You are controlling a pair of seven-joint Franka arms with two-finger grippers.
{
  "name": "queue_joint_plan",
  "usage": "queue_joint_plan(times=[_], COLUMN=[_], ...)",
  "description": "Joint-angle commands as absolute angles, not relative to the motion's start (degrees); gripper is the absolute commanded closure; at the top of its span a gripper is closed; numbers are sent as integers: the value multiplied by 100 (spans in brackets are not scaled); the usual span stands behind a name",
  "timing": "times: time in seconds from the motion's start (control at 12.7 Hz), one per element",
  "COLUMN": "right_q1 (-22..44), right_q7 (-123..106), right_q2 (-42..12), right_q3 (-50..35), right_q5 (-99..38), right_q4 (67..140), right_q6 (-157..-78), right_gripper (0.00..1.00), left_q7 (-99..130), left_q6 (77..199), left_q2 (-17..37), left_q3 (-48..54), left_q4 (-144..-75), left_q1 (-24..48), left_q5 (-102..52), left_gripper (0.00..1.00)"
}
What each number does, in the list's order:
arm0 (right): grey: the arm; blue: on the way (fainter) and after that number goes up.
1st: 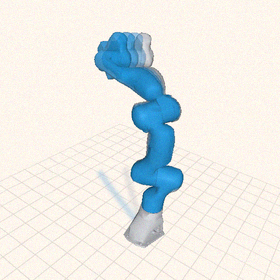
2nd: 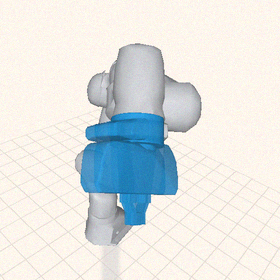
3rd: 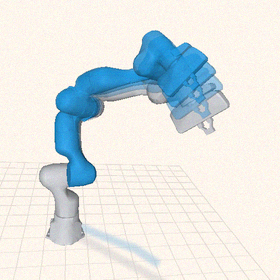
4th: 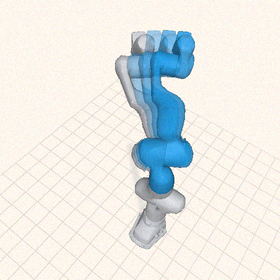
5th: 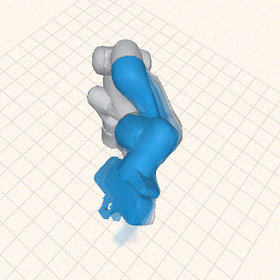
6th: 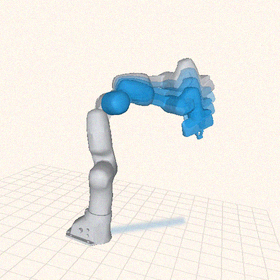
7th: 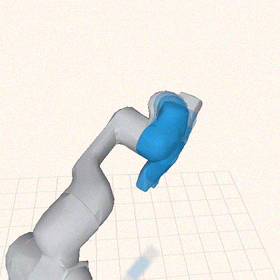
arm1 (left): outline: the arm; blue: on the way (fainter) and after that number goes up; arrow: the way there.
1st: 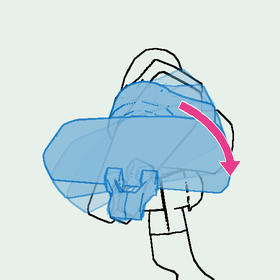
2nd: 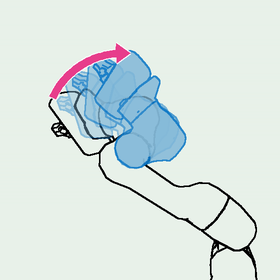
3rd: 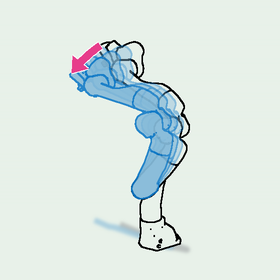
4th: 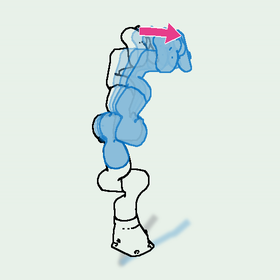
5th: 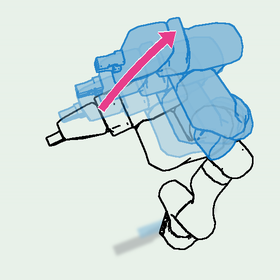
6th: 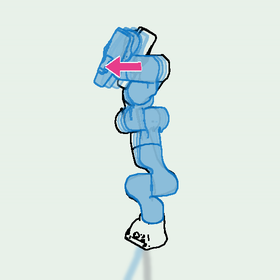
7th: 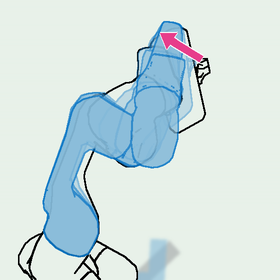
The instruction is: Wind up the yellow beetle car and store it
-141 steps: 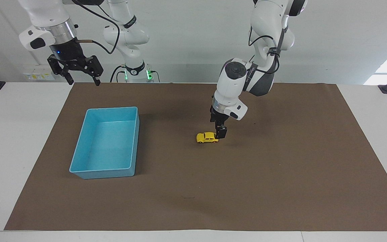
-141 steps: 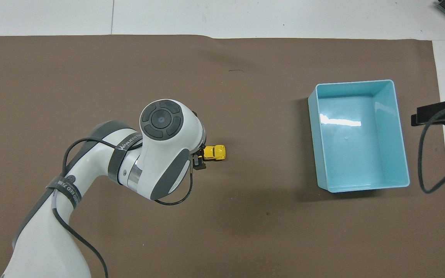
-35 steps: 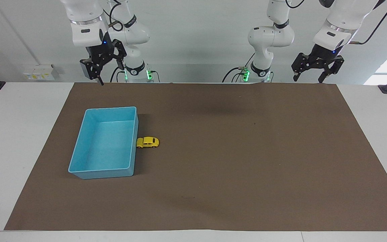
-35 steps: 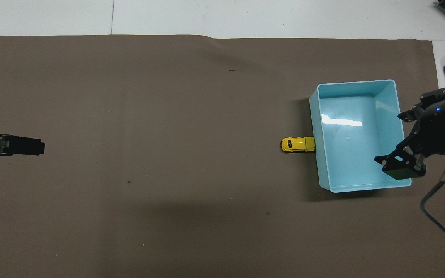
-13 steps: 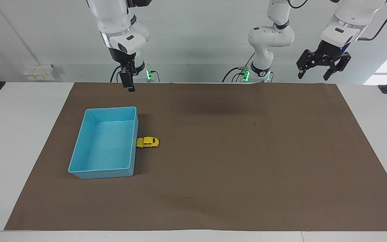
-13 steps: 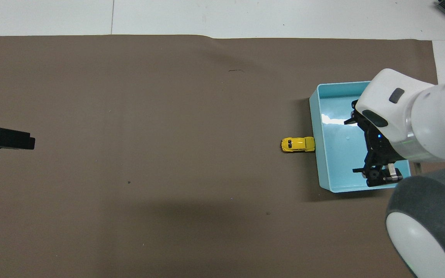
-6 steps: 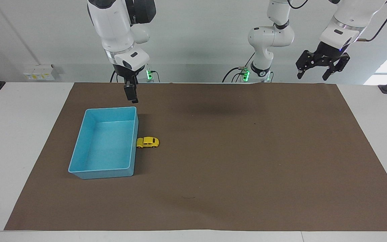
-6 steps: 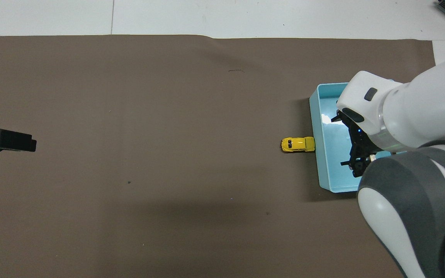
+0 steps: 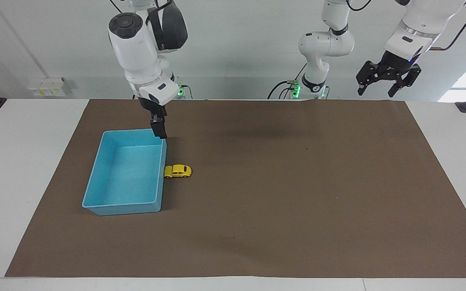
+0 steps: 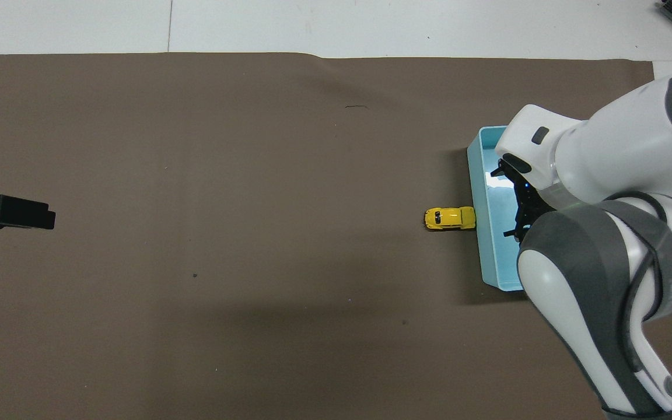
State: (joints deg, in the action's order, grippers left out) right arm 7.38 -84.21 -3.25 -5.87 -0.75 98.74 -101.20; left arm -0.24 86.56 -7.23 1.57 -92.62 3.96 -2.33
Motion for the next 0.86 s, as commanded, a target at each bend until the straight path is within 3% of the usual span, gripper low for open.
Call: queue_joint_plan(times=[0.0, 0.79], right_q1=[642, 650], right_q7=[-8657, -8648], right_q2=[-544, -834], right_q3=[-624, -624], right_q5=[-123, -132], right_q4=[9914, 10520], right_q6=[-10396, -11311], right_gripper=[0, 0], left_q7=[-88, -79], left_q6=[8508, 8499], left_q2=[-703, -703], left_q3=[211, 211], left_q4=[-9176, -9176], left_q1=[281, 281], left_q5=[-272, -272], left_gripper=[0, 0])
